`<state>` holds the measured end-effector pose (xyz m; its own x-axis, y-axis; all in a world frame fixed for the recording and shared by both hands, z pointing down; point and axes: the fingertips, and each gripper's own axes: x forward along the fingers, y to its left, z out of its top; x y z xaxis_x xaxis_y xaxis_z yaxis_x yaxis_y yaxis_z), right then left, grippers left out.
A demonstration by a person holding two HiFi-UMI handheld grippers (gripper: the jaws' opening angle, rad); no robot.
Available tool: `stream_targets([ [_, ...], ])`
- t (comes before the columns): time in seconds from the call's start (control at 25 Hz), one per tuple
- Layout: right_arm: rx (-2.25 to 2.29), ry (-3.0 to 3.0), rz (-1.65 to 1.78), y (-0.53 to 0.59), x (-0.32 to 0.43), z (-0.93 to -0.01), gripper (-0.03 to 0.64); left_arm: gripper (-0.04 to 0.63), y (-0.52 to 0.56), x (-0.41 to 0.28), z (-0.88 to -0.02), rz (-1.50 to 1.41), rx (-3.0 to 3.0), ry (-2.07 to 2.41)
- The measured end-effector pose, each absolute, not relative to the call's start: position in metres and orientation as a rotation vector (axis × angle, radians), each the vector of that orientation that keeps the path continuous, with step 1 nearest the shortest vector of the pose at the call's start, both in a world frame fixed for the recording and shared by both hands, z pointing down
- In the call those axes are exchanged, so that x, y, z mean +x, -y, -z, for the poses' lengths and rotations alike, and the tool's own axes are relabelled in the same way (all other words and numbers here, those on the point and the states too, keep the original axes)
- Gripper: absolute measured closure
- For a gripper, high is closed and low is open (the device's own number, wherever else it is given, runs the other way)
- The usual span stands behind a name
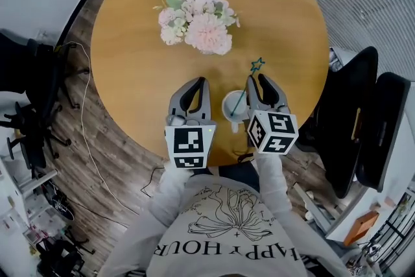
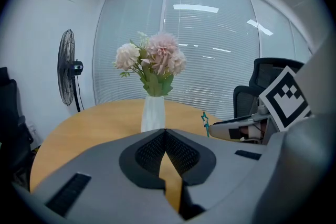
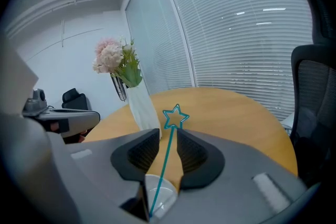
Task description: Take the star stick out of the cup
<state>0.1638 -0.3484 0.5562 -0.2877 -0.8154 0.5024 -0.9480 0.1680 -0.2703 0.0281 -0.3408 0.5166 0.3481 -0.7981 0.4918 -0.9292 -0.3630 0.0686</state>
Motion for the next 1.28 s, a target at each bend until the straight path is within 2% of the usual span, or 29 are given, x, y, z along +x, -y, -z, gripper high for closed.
stream_targets([
  [0.48,1.656,2.194,-0.871,0.353,0.159,-0.577,0.505,0.589,0.343,0.023,-0.529,-0.573,2.243,1.537],
  [0.8,1.643,2.182,-0.91,0.352,0.158,-0.589,0.527,0.589,0.341,0.022,-0.538,-0.587,2.227,1.527],
  [1.04,1.656,2.187,-0.909,0.351,0.157,-0.59,0.579,0.589,0.338,0.022,-0.541,-0.592,2.22,1.521],
  [1.28,1.671,2.197,-0.924,0.351,0.157,-0.588,0.592,0.589,0.339,0.02,-0.54,-0.588,2.224,1.527],
])
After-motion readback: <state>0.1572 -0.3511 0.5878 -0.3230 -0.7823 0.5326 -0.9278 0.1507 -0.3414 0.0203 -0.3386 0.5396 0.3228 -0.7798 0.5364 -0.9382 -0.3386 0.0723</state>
